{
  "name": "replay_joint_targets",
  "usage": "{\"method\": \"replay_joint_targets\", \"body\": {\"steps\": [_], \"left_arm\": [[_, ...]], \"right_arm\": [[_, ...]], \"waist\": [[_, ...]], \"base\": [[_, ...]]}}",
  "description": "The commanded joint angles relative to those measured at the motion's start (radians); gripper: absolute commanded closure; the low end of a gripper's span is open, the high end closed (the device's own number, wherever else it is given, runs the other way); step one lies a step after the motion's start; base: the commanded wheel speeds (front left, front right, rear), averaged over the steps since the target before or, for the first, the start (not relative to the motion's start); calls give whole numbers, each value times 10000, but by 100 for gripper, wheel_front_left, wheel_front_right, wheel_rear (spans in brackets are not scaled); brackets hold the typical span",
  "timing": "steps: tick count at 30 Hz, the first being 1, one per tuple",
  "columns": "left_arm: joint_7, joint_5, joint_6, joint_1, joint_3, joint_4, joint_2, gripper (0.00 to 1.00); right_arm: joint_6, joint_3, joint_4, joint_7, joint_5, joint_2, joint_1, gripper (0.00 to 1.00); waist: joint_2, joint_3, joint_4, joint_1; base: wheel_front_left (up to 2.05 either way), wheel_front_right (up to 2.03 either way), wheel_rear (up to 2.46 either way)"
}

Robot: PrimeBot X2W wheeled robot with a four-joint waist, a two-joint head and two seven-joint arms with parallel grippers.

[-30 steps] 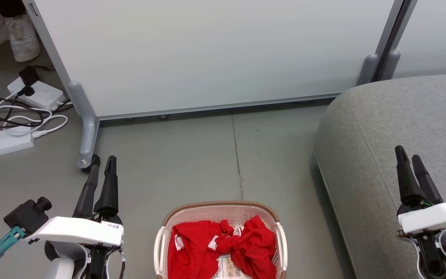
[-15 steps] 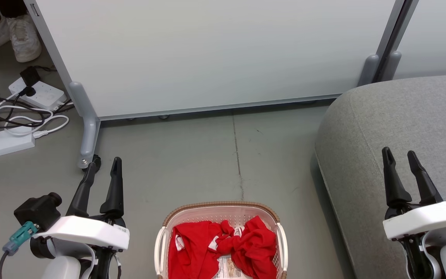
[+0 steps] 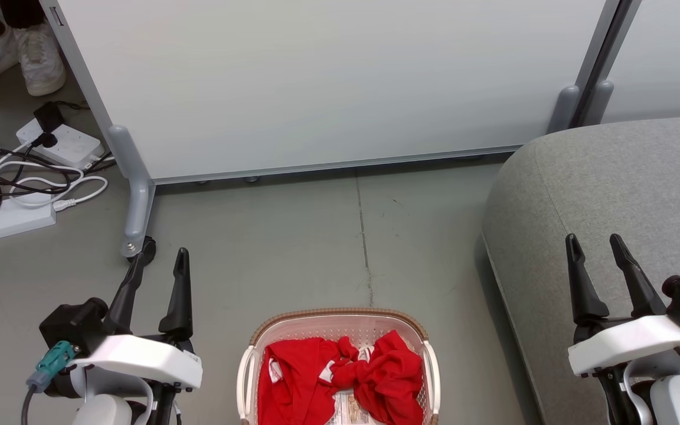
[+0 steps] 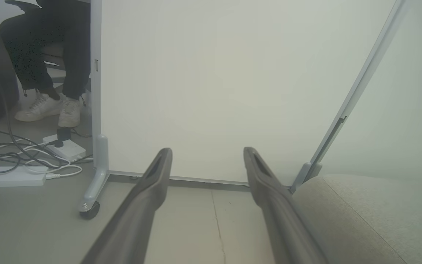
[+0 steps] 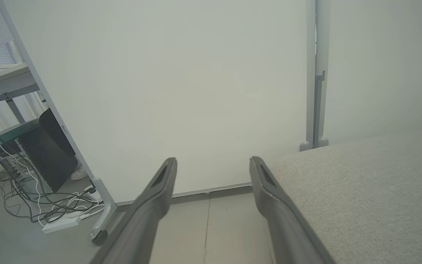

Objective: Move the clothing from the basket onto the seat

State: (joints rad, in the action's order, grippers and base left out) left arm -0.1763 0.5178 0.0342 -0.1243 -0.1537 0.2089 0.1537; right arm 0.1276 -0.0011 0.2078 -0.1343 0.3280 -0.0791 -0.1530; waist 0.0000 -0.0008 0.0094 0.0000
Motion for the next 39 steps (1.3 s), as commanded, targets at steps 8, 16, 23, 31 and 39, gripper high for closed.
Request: {"method": "replay_joint_targets", "body": {"steps": [8,16,23,31,39], "left_arm": [[-171,-816,280,91,-133,233,92,0],[-303,-1361,402,178,-255,424,146,0],[-401,-1839,551,213,-359,584,203,0],[-483,-2317,734,247,-454,781,226,0],[-534,-2536,804,297,-481,1017,164,0]], "right_arm": [[42,-20,219,-363,-1083,37,5,0],[44,-57,508,-580,-1820,134,92,0],[45,-37,742,-732,-2246,209,81,0],[47,-217,904,-845,-2602,259,111,0],[48,-187,1107,-954,-2744,264,164,0]], "waist": [[0,-23,55,0],[0,-24,131,0],[0,-12,194,0],[0,26,258,0],[0,7,281,0]], "base": [[0,0,0],[0,0,0],[0,0,0],[0,0,0],[0,0,0]]}}
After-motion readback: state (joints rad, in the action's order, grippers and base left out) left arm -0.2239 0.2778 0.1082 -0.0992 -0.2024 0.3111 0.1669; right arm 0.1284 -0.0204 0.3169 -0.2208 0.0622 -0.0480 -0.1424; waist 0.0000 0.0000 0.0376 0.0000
